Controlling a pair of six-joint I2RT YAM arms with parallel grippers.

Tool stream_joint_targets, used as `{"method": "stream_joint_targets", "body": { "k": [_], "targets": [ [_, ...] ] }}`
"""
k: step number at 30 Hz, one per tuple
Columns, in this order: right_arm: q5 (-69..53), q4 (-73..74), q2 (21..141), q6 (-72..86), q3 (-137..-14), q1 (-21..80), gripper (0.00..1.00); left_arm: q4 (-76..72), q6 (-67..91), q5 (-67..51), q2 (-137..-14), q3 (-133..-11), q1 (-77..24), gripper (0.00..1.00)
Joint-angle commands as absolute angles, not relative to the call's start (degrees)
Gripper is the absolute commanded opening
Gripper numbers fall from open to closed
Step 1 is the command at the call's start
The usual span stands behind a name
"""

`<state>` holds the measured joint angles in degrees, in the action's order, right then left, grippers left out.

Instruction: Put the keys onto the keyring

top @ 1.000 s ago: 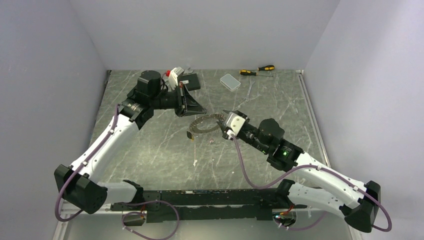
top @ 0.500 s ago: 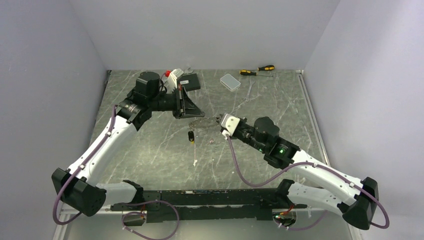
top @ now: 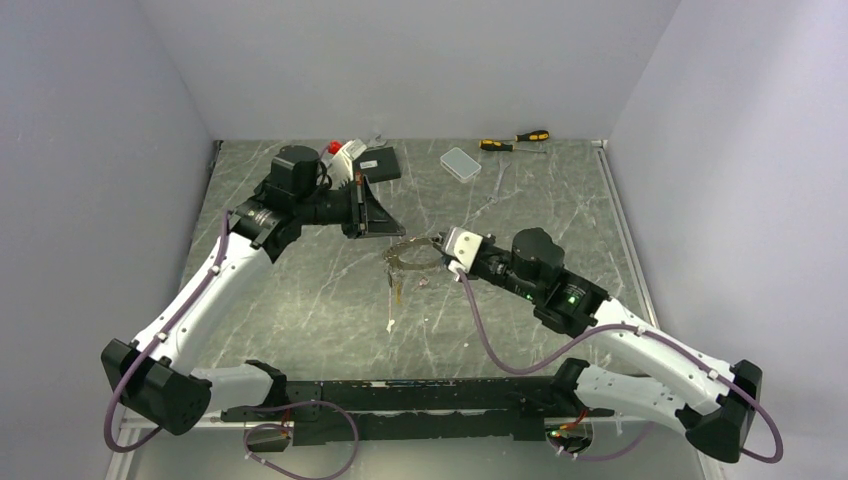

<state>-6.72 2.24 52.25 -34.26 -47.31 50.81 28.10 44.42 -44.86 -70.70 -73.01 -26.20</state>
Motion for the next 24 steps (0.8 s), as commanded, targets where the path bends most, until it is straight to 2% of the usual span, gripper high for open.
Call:
{"method": "stream_joint_targets", "body": {
  "k": [1, 6, 10, 12, 16, 17, 20, 24],
  "targets": [
    [-12.61, -1.80, 48.83, -33.46, -49.54, 50.98, 0.00, 26.23, 38.31, -43.52, -68.74, -72.69, -26.19, 0.00],
    [-12.78, -1.42, 48.87, -32.86, -49.25, 50.98, 0.00, 26.12, 30.72, -45.58, -67.56, -72.62, -26.19, 0.00],
    [-12.59, 0.47, 50.32, -29.39, -51.49, 50.98, 0.00, 25.31, 26.81, -47.93, -66.58, -72.67, -26.19, 0.11],
    [-12.78, 2.38, 51.07, -27.87, -52.89, 50.89, 0.00, 25.14, 24.91, -49.52, -66.26, -73.11, -26.22, 0.25],
    [-12.86, 3.67, 51.62, -26.06, -53.85, 50.80, 0.00, 26.47, 21.25, -50.65, -65.35, -74.13, -26.14, 0.70],
    [-12.98, 3.46, 51.41, -25.86, -53.61, 50.75, 0.00, 27.19, 19.94, -50.51, -65.04, -74.56, -26.19, 0.77],
    [-12.71, 2.83, 50.38, -25.12, -53.10, 50.68, 0.00, 29.19, 15.64, -48.72, -63.57, -75.26, -26.19, 0.90],
    [-12.14, 2.63, 49.23, -24.12, -53.26, 50.54, 0.00, 28.05, 10.19, -44.24, -59.62, -72.64, -26.19, 0.92]
  ]
}}
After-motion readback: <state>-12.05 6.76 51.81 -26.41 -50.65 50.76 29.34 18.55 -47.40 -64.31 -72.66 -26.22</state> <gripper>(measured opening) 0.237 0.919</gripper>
